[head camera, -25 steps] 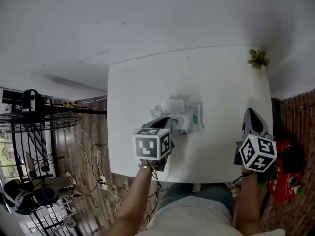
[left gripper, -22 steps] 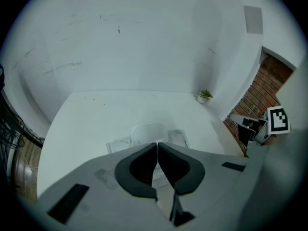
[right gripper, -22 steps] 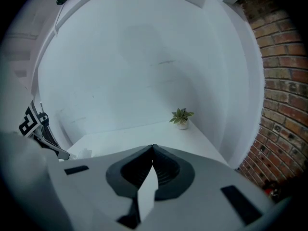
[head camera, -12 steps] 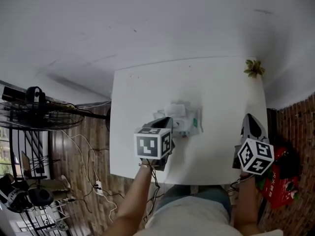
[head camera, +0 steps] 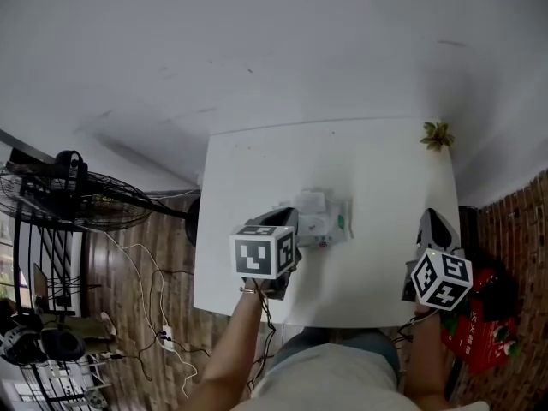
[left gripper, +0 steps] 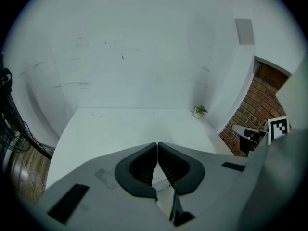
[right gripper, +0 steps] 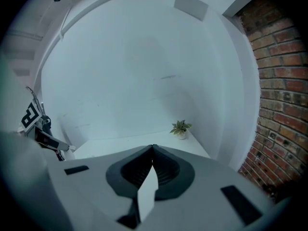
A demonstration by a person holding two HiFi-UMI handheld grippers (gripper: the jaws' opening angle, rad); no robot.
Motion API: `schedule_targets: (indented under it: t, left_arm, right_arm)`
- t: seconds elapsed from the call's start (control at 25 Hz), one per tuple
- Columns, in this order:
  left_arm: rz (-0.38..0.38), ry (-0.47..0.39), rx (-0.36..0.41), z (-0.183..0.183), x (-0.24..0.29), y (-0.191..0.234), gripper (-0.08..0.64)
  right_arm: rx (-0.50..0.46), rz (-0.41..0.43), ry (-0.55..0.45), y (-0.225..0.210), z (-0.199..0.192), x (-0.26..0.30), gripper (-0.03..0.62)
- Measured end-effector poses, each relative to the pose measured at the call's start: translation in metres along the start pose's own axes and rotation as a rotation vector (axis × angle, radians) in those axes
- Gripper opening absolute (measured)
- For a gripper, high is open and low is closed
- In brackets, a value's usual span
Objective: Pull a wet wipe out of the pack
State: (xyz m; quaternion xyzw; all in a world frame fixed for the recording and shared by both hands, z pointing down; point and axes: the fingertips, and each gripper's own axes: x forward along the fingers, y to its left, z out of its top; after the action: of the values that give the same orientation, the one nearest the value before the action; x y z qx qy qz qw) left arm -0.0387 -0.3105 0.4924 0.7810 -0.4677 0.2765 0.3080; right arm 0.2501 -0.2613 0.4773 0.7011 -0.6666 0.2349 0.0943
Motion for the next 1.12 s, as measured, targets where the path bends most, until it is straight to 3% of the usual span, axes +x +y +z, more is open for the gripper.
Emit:
schedule_targets:
  t: [0.48,0.64,0.84,0.96,1.12]
  left_arm:
    - [-0.037,-0.109,-0.001,0.034,-0.024,-0.01,0.018]
    - [-0.061,-0.181,-0.016,0.05,-0.038,-0.018,0.018]
    - [-0.08,-0.348,-0.053,0.077,-0.065,-0.013,0.018]
    - [-0.068,-0.496,-0.075,0.091,-0.085,-0.002,0.018]
    - [0.048,-0.729,-0.011,0.101,-0.122,0.022,0.02]
  right_arm:
    - [-0.024,0.009,-0.048,0.008,0.021,-0.009,0.002]
    - [-0.05,0.019,-0.069,0.009,0.033,-0.012,0.002]
    - [-0.106,0.045,-0.1,0.019,0.057,-0.013,0.002]
    - [-0.145,0.064,-0.133,0.026,0.074,-0.016,0.002]
    - [-0.206,0.093,-0.184,0.04,0.095,-0.021,0.002]
